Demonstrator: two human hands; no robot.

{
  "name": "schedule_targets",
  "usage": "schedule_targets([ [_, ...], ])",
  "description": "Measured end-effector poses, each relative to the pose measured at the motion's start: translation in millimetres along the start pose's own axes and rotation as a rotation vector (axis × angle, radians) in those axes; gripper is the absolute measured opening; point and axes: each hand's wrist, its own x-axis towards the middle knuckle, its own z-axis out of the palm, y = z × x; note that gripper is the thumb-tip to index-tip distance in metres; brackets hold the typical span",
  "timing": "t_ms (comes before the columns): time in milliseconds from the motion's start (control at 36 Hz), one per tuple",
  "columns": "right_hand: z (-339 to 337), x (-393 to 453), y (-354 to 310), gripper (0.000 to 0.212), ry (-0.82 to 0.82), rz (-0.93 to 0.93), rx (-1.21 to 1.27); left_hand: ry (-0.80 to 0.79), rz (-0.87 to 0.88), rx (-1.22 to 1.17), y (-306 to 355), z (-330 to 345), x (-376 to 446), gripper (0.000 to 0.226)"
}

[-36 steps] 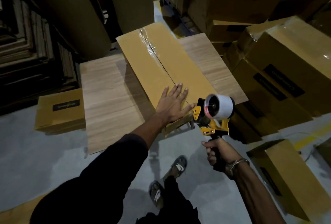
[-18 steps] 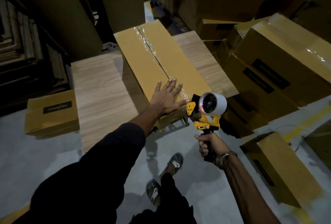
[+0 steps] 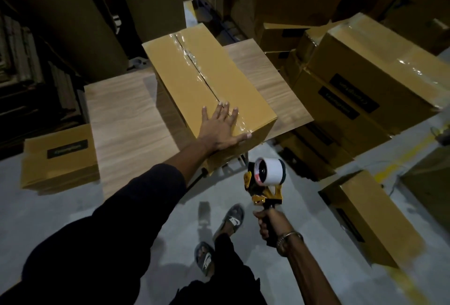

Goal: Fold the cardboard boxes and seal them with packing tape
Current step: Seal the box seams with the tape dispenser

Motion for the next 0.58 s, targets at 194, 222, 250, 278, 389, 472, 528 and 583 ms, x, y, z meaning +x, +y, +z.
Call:
schedule_targets([
  [194, -11.1, -34.5, -46.5, 0.038, -0.002, -0.166, 0.059, -0.003, 0.128, 0.056, 52.9, 9.9, -19.7, 0.077],
  [222, -13.0, -39.9, -53.8, 0.037, -0.002, -0.188, 0.056, 0.020, 0.136, 0.078, 57.1, 13.8, -25.5, 0.079],
  [250, -14.9, -44.5, -61.1, 0.037, -0.003, -0.209, 0.056, 0.046, 0.140, 0.101, 59.0, 16.7, -30.3, 0.079],
  [278, -16.3, -49.9, -68.9, 0.036, -0.006, -0.228, 0.055, 0.070, 0.148, 0.123, 59.0, 18.5, -33.1, 0.078],
  [389, -22.2, -70.0, -100.7, 0.037, -0.026, -0.271, 0.036, 0.095, 0.216, 0.127, 55.0, 17.4, -30.7, 0.081],
  [472, -28.6, -79.6, -123.4, 0.040, -0.057, -0.302, 0.001, 0.083, 0.266, 0.140, 48.4, 15.4, -29.0, 0.094],
  [528, -34.2, -79.8, -140.1, 0.038, -0.076, -0.334, -0.021, 0.093, 0.301, 0.150, 43.3, 15.2, -29.9, 0.098],
  [583, -39.7, -75.7, -158.2, 0.031, -0.104, -0.357, -0.046, 0.094, 0.342, 0.166, 40.2, 14.8, -31.6, 0.095],
])
